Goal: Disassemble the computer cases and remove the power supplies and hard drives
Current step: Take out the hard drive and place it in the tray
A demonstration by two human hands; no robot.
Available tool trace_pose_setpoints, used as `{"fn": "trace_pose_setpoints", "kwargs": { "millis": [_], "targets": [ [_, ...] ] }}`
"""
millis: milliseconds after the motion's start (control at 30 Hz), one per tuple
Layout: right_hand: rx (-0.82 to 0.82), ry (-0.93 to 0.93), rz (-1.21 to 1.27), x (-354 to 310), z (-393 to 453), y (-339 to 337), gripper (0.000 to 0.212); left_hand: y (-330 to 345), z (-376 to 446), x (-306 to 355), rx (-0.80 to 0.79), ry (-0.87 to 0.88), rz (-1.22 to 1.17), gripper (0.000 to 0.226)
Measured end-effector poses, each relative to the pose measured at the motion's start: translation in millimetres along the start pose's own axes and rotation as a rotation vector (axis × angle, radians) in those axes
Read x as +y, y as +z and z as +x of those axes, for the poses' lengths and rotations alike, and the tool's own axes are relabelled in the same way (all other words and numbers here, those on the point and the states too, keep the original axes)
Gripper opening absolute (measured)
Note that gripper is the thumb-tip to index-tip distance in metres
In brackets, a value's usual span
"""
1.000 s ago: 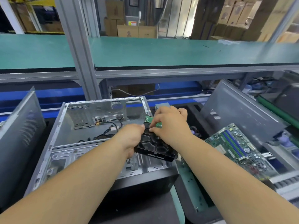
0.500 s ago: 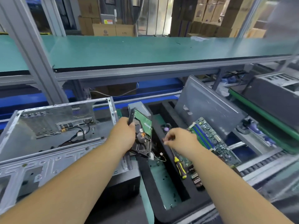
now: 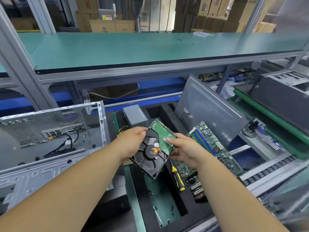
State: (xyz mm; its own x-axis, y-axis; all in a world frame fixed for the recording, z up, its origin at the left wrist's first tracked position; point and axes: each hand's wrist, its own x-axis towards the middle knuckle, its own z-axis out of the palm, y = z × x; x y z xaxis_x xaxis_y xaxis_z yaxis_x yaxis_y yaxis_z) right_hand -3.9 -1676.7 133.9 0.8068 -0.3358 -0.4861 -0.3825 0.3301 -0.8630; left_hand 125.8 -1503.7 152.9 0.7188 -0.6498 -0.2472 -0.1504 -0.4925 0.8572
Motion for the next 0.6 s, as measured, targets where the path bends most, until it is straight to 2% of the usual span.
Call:
{"fn": "trace_pose_setpoints", "kwargs": {
  "millis": [133, 233, 300, 367, 433, 500, 600],
  "targets": [
    [0.061, -0.072, 0.042, -6, 15, -13, 0.038, -3, 7, 2, -0.023, -0.003, -0.053, 0.032],
    [0.162, -0.102, -0.021, -12, 27, -16, 0.023, -15, 17, 6, 0.063, 0.047, 0.128, 0.029],
    [0.294, -0.116, -0.039, -16, 37, -16, 0.024, -24, 22, 8, 0.101, 0.046, 0.158, 0.028],
    [0.421, -0.140, -0.048, -22, 48, -16, 0.035, -32, 26, 10, 0.081, 0.085, 0.209, 0.028],
    [0.514, -0.184, -0.072, -28, 62, -18, 0.044, -38, 28, 11, 0.042, 0.178, 0.368, 0.029],
    [0.605, -0.243, -0.130, -35, 77, -18, 0.039, -44, 30, 10, -0.007, 0.252, 0.584, 0.032],
    [0.710, -0.276, -0.335, -48, 100, -20, 0.047, -53, 36, 4, -0.051, 0.302, 0.776, 0.035]
  ]
}}
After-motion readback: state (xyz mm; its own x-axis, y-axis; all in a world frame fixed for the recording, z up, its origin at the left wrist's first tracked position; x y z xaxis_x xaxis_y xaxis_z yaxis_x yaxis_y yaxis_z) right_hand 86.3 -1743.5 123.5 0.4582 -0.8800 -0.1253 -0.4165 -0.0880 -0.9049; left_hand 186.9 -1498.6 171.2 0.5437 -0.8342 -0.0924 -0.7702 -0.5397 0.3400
